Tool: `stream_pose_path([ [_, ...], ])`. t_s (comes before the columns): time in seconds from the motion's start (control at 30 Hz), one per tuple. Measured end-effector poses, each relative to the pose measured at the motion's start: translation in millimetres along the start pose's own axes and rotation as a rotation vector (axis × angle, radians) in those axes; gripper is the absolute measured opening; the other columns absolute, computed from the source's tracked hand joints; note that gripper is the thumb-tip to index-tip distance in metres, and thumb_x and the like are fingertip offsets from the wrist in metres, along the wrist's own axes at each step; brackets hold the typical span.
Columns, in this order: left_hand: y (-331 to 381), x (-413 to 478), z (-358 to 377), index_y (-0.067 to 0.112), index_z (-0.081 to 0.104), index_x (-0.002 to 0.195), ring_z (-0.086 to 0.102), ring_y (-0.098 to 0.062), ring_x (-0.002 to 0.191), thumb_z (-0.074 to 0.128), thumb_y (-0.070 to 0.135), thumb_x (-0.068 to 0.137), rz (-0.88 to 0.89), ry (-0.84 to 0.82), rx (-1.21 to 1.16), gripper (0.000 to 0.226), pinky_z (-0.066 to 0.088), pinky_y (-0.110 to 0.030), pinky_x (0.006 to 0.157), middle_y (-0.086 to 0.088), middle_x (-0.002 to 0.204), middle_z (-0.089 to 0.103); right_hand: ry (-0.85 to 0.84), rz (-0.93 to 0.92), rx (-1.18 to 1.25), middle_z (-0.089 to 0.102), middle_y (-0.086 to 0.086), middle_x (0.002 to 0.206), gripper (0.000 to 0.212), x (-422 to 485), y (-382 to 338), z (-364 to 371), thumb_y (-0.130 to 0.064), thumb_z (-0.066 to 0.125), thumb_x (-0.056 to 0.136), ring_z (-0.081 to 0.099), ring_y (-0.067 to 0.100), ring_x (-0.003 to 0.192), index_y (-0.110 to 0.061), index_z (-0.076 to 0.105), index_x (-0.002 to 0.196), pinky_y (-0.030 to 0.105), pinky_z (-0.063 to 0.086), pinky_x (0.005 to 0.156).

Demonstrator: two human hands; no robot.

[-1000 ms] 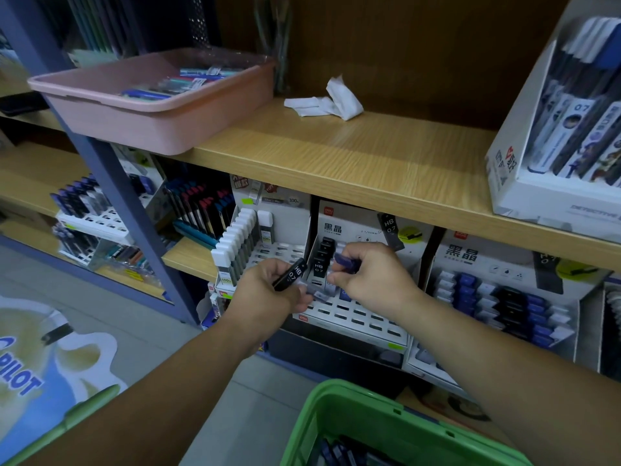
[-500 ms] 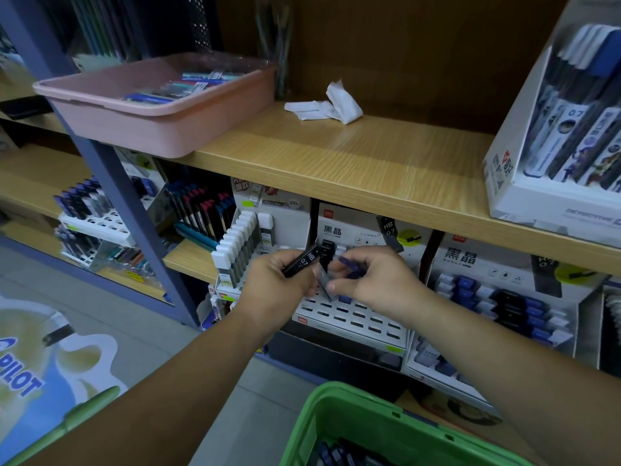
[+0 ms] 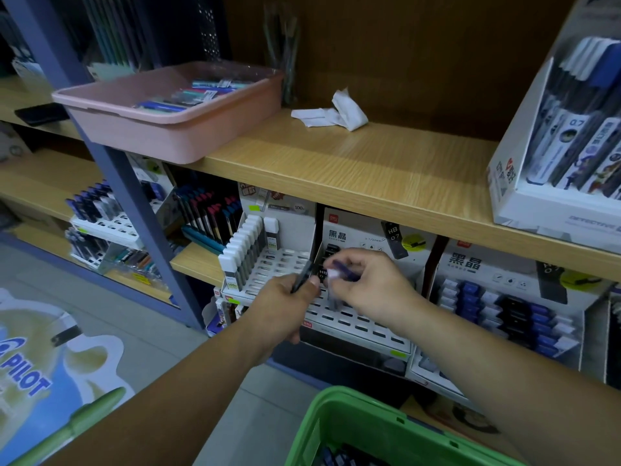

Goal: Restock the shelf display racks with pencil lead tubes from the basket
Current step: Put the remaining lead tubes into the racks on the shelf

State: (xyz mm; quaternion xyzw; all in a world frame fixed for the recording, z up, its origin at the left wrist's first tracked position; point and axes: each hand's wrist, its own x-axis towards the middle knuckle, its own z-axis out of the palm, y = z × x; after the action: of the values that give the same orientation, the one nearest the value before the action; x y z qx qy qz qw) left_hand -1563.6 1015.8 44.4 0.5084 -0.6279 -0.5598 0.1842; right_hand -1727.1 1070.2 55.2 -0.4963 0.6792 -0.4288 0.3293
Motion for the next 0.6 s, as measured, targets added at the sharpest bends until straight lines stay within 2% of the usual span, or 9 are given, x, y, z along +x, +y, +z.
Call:
stream_pose_path([
  [0.07,-1,3,-1,0.015,0.071,0.105,0.041,-0.016,0.047,0.047,0.054,0.104,-0.107,-0.035,-0.07,0.046,0.046,-0.027,0.049,0.002,0.058,0.043,0.056,0.009,0.017,0.072,-0.002,0.084,0.015,1,-1,3,-0.009,0.071,0.094,0.055,-0.002,0.055,-0.022,0.077,0.098,0.016,0.046,0.053],
  [0.1,-3,5,-3,0.012,0.07,0.105,0.039,-0.017,0.048,0.043,0.049,0.105,-0.152,-0.041,-0.135,0.046,0.044,-0.029,0.051,0.003,0.055,0.04,0.083,0.026,0.042,0.073,-0.003,0.086,0.016,2,-1,4,-0.009,0.072,0.093,0.06,0.002,0.062,-0.025,0.077,0.095,0.016,0.048,0.057],
  [0.2,-9,9,-7,0.01,0.06,0.099,0.039,-0.017,0.049,0.045,0.027,0.103,-0.146,-0.029,-0.143,0.023,0.04,-0.03,0.052,0.001,0.054,0.041,0.097,0.052,0.067,0.075,-0.007,0.095,0.023,3,2,3,-0.007,0.076,0.091,0.07,0.009,0.089,-0.03,0.076,0.088,0.011,0.052,0.074],
  [0.33,-14,6,-11,0.013,0.06,0.102,0.054,-0.014,0.053,0.06,0.025,0.103,0.02,-0.002,-0.038,0.012,0.049,-0.023,0.05,-0.006,0.073,0.058,0.097,0.025,-0.124,0.076,-0.009,0.094,0.027,4,11,4,-0.01,0.081,0.086,0.071,0.01,0.093,-0.036,0.073,0.081,0.034,0.058,0.092],
  [0.43,-19,5,-16,0.012,0.063,0.102,0.057,-0.015,0.057,0.069,0.022,0.098,0.065,0.057,-0.044,0.012,0.054,-0.024,0.053,-0.008,0.078,0.063,0.147,-0.038,-0.312,0.074,-0.008,0.086,0.022,5,15,5,-0.018,0.082,0.084,0.069,0.016,0.087,-0.034,0.069,0.076,0.043,0.059,0.086],
  [0.5,-21,6,-19,0.013,0.067,0.1,0.059,-0.015,0.058,0.072,0.021,0.096,0.075,0.072,-0.067,0.01,0.057,-0.026,0.056,-0.009,0.078,0.066,0.165,-0.087,-0.405,0.067,-0.009,0.077,0.027,4,14,4,-0.022,0.082,0.084,0.064,0.017,0.078,-0.035,0.061,0.072,0.041,0.057,0.078],
  [0.6,-23,4,-19,0.012,0.07,0.099,0.06,-0.011,0.058,0.073,0.019,0.096,0.086,0.071,-0.114,0.008,0.056,-0.024,0.057,-0.008,0.077,0.069,0.13,-0.137,-0.513,0.06,-0.013,0.076,0.026,1,12,4,-0.024,0.081,0.086,0.058,0.016,0.078,-0.036,0.059,0.076,0.038,0.054,0.075],
])
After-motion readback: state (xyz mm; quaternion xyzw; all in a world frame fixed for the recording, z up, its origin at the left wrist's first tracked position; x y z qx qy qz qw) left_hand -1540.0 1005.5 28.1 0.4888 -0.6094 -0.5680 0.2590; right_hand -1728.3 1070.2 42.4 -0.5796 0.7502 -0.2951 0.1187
